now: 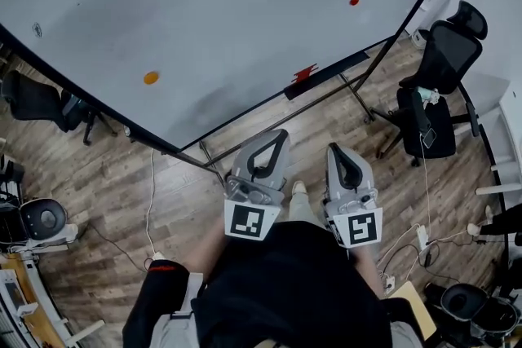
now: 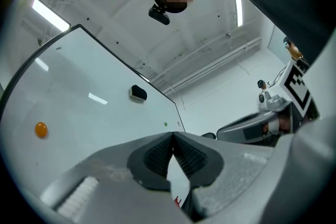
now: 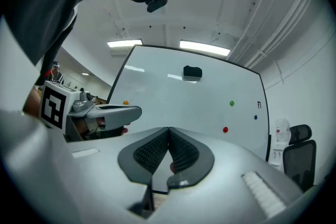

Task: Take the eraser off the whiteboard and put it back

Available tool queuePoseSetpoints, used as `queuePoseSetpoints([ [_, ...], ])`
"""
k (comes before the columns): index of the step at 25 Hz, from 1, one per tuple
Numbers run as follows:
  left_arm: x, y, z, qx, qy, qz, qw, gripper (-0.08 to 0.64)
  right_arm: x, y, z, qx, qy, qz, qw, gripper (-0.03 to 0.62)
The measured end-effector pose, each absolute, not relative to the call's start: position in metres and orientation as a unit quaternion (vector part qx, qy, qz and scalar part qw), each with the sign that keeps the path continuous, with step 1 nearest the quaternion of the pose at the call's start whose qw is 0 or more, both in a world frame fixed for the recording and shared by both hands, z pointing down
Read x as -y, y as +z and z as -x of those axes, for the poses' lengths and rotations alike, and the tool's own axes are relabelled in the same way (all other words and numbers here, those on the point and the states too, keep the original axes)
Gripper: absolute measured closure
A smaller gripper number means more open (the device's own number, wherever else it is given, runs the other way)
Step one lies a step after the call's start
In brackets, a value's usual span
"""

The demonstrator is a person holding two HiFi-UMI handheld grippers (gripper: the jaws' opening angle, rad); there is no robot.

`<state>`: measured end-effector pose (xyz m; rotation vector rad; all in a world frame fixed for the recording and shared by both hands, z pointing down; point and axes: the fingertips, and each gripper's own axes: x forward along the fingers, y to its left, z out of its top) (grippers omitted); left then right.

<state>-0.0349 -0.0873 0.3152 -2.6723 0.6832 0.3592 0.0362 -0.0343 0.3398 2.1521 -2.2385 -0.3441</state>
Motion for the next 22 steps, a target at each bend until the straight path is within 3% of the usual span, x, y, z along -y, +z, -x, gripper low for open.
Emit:
queuePoseSetpoints([
  [11, 0.150, 0.281, -0.003, -0.332, 0.130, 0.909, 0.215, 0.557, 0.126, 0.308, -0.086, 0.775, -0.172, -0.605, 0.062, 0.591],
  [22, 0.186, 0.254, -0.021, -0.411, 0.119, 0.871, 0.240, 0.558, 0.204, 0.277, -0.090, 0.787, -0.255, -0.528, 0.193, 0.591],
])
